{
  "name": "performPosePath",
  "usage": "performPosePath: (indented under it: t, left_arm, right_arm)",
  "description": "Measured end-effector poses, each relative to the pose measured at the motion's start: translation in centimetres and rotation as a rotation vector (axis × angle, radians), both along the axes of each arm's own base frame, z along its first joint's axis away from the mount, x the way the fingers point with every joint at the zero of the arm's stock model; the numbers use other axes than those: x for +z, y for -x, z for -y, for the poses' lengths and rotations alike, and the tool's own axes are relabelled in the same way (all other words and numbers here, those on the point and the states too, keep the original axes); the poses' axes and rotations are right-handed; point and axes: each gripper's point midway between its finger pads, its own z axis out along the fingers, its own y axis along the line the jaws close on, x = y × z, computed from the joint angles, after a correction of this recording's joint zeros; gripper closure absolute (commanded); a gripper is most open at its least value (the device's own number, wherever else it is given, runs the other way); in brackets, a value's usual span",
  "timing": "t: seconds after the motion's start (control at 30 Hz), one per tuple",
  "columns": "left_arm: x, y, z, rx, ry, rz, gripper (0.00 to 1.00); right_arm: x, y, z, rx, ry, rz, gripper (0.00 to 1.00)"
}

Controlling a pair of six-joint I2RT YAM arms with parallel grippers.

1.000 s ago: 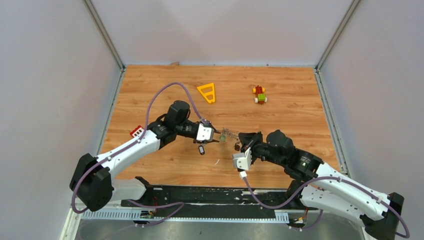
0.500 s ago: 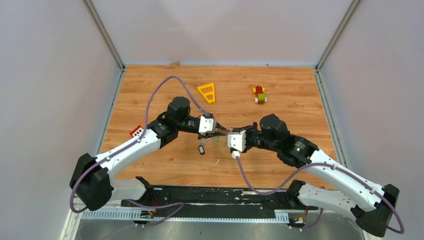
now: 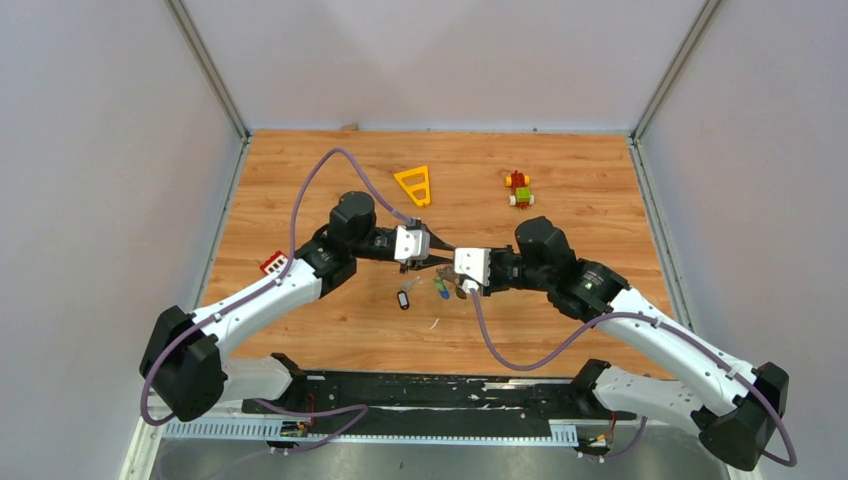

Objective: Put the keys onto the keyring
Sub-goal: Adjust the keyring.

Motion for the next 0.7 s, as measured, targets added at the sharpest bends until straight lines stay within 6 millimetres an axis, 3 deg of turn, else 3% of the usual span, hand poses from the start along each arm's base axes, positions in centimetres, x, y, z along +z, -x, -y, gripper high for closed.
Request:
performPosePath:
  t: [0.2, 0.4, 0.7]
  left_arm:
    - [-0.6, 0.5, -0.1, -0.026, -0.013, -0.005, 0.67]
    - [-3.0, 1.8, -1.2, -0.103, -0.121, 0.039, 0.62]
    - [-3.6, 3.4, -2.8, -0.213, -0.216, 0.161, 0.61]
  right_arm:
    - [0.8, -0.4, -0.1, -0.021, -0.046, -0.054, 1.0]
    - [1.3, -0.7, 0.6, -0.018, -0.121, -0.118, 1.0]
    - [1.9, 2.5, 0.9, 0.196, -0.197, -0.104, 1.0]
